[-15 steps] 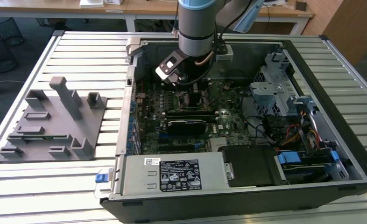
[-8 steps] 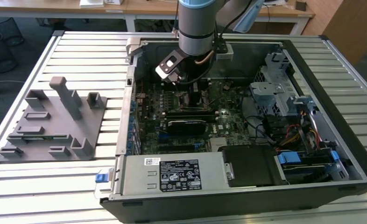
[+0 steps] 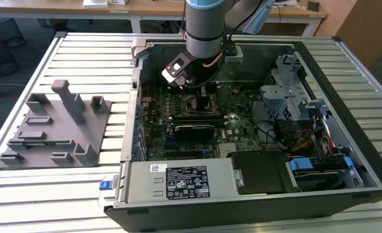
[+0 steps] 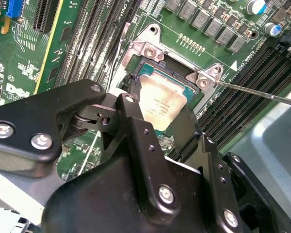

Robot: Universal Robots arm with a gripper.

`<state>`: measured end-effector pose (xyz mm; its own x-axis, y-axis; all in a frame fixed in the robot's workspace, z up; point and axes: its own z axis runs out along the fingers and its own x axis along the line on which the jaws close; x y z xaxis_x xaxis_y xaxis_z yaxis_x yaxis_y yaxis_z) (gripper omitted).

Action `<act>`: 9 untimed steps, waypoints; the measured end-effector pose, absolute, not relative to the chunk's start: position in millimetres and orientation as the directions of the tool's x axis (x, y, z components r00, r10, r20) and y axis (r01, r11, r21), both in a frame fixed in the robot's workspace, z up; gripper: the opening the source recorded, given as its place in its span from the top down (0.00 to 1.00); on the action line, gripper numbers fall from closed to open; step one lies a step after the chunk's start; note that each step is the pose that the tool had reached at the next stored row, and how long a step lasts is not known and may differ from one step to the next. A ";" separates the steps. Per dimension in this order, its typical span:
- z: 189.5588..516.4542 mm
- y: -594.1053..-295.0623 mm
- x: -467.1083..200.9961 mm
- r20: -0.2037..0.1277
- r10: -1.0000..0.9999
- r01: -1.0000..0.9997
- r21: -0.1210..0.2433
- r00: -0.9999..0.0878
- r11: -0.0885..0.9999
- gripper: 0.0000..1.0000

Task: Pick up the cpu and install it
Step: 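Place the cpu into insertion slot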

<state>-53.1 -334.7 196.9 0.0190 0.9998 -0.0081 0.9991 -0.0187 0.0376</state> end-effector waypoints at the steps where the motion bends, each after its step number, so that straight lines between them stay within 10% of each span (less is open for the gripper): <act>1: 196.9 -334.7 -53.1 -0.008 1.000 0.999 0.038 0.019 -0.019 0.48; 9: 197.1 -334.8 -53.1 -0.008 1.000 0.999 0.038 0.019 -0.019 0.41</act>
<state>-53.1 -334.8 197.1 0.0190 0.9998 -0.0078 0.9991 -0.0187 0.0377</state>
